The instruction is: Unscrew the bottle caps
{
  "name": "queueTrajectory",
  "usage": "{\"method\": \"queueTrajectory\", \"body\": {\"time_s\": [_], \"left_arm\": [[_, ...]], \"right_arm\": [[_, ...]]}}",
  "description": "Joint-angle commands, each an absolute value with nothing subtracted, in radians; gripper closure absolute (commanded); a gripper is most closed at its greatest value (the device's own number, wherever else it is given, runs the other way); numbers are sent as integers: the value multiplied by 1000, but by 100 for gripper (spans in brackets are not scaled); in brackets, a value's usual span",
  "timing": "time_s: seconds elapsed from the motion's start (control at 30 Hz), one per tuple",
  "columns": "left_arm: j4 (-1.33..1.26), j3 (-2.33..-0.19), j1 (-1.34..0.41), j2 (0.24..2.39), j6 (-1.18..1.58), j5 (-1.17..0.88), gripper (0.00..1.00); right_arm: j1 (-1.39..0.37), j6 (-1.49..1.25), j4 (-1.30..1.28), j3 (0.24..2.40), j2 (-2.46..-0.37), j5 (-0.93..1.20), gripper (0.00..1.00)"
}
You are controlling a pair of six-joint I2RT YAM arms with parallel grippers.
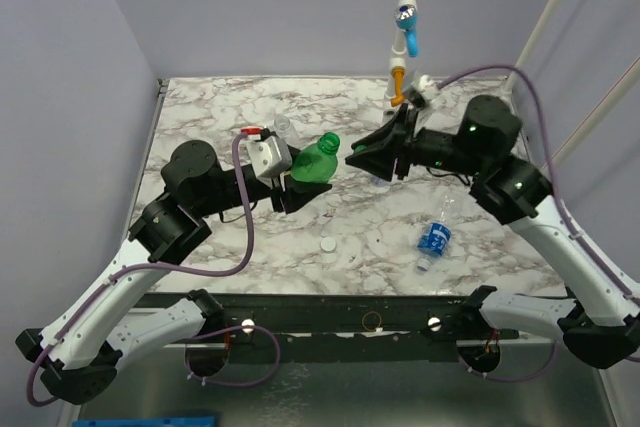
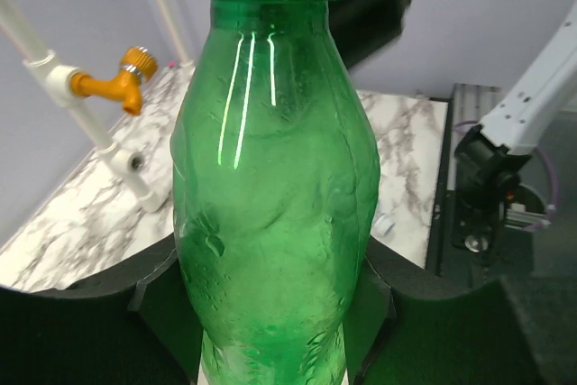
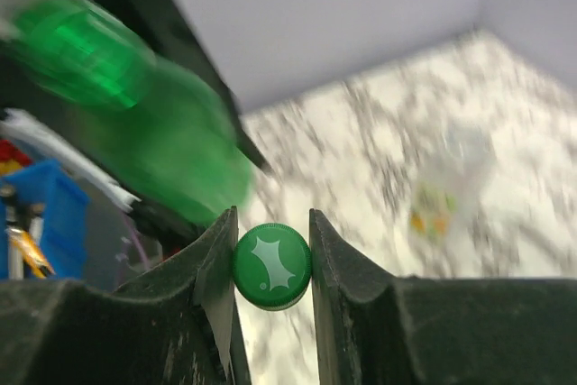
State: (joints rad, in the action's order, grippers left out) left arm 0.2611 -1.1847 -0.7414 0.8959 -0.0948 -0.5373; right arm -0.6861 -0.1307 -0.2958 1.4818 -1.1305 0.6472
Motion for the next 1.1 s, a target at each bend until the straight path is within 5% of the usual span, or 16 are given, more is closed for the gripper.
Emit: {"method": "queueTrajectory", "body": {"time_s": [0.0, 0.3, 0.83, 0.9, 1.07], "left_arm": [[248, -1092, -737, 839, -152, -363, 100], [259, -1023, -736, 809, -163, -365, 100], [260, -1029, -735, 843, -173, -393, 100], [257, -1029, -735, 845, -172, -397, 100], [254, -1027, -736, 848, -173, -399, 100]], "right_arm": [[-687, -141, -348, 1188, -1116, 332, 99], [-706, -250, -68, 790, -1160, 190, 99], [-930, -297, 230, 582, -1467, -207, 89], [-934, -300, 233, 589, -1496, -225, 81], [-938, -326, 222, 575, -1494, -229, 46]]}}
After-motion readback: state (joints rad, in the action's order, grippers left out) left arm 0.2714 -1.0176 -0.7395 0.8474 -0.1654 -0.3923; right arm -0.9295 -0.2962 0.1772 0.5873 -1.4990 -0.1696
